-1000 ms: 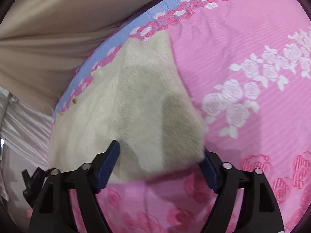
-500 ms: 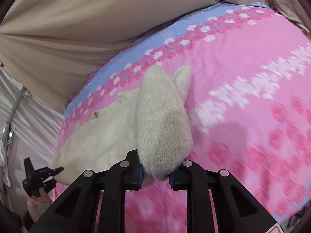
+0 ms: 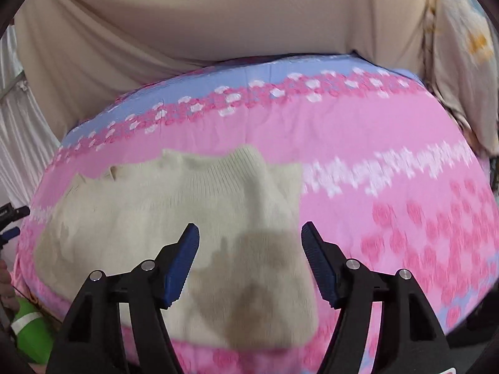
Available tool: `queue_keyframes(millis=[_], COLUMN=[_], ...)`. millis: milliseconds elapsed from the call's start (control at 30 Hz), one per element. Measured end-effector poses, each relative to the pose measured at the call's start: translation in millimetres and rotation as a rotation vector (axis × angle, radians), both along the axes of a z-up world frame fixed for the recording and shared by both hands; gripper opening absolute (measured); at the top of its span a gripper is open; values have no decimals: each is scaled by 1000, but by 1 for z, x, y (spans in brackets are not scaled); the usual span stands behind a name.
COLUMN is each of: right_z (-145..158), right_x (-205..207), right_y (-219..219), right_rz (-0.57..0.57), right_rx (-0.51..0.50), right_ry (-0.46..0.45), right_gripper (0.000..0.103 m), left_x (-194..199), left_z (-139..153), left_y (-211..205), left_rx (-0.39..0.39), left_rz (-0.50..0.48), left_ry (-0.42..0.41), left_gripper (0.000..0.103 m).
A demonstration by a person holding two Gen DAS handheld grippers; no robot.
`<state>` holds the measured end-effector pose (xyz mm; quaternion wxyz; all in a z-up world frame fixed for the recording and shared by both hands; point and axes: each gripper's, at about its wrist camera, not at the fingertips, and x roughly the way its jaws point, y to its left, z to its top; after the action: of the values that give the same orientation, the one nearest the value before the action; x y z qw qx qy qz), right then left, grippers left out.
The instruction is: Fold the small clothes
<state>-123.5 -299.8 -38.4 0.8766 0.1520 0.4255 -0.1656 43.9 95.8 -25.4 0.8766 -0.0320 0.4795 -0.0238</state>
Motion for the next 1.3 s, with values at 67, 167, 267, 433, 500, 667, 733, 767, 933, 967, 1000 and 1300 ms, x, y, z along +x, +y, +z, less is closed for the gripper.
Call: queue_keyframes(millis=[67, 167, 267, 433, 500, 667, 733, 767, 933, 967, 1000, 1300], right_z=[-12, -36, -60, -27, 0, -8, -47, -62, -4, 1, 1, -34], right_x=[27, 54, 69, 61, 55, 76, 89, 90, 48, 46, 47, 43], right_y=[-8, -26, -34, -19, -13, -25, -33, -35, -8, -1, 10, 61], right_rz=[-4, -16, -18, 0, 1, -23, -42, -69, -41, -11, 31, 134], right_rx=[-8, 49, 118, 152, 129, 95, 79, 76, 61, 72, 75, 9], right_ry=[25, 80, 134, 16, -64, -48, 100, 184, -24, -32, -17, 116], right_gripper=[66, 66, 52, 7, 7, 12, 17, 16, 15, 14, 14, 10], left_x=[23, 55, 64, 66, 62, 78, 87, 86, 50, 44, 37, 9], left_z=[-17, -48, -67, -63, -44, -42, -67, -73, -44, -40, -35, -48], left_y=[-11, -21, -29, -20, -12, -6, -12, -13, -14, -17, -22, -70], left_rx=[2, -3, 58, 18, -8, 12, 22, 42, 67, 73, 95, 166], left_rz=[-16, -27, -44, -57, -49, 13, -12, -14, -29, -39, -52, -147], left_ry=[42, 122, 125, 144, 96, 96, 169, 193, 102, 87, 71, 111], left_gripper=[83, 82, 63, 7, 7, 11, 12, 12, 30, 35, 35, 36])
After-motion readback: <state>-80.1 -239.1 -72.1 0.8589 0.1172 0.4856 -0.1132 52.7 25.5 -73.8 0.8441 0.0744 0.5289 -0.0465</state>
